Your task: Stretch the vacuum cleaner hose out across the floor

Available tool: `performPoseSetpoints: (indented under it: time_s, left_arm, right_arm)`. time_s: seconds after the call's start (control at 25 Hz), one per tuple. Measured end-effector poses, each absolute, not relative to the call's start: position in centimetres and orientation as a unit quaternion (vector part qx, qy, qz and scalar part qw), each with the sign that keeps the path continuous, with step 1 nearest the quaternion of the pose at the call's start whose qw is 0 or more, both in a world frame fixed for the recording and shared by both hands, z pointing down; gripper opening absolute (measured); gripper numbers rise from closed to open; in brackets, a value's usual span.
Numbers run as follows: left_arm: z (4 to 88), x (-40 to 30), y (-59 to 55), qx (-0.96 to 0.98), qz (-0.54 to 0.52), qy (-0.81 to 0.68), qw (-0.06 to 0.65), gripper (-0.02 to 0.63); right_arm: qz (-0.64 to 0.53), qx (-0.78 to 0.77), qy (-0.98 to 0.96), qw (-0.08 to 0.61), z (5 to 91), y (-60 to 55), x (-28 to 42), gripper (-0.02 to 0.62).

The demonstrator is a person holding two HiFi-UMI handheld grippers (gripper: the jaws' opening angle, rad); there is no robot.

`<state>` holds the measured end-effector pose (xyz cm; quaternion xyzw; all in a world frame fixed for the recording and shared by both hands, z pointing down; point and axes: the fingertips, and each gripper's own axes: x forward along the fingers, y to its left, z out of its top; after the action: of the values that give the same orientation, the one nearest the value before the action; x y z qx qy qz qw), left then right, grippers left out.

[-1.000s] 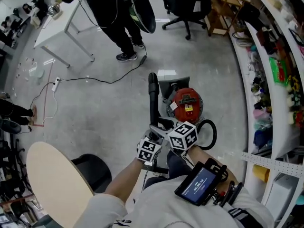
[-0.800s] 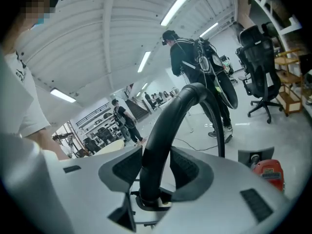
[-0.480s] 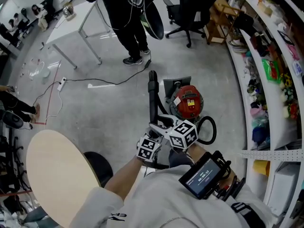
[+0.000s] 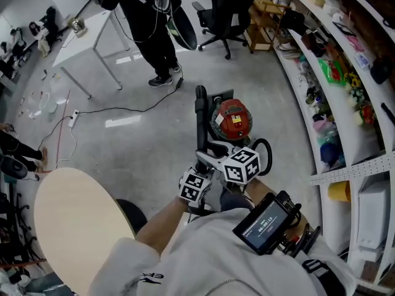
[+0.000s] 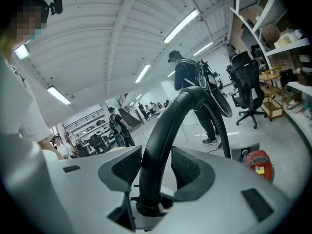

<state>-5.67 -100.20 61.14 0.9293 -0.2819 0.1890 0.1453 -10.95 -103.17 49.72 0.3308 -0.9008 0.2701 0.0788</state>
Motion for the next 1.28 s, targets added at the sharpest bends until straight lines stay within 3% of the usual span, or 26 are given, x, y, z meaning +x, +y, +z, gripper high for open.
performPoseSetpoints:
  time_s: [0.52, 1.28]
  left_arm:
    - [60.5, -0.4, -91.8, 0.925, 0.207, -0.29, 0.131, 0.064]
    - [60.2, 5.3, -74.4, 0.896, 0.209, -0.371, 0.125, 0.064]
  right_arm:
    - [0.251, 0.364, -0.893, 0.088, 48.7, -94.7, -5.6, 0.176]
    - [0.226, 0.286, -0.929, 0.066, 47.7, -75.9, 0.2, 0.176]
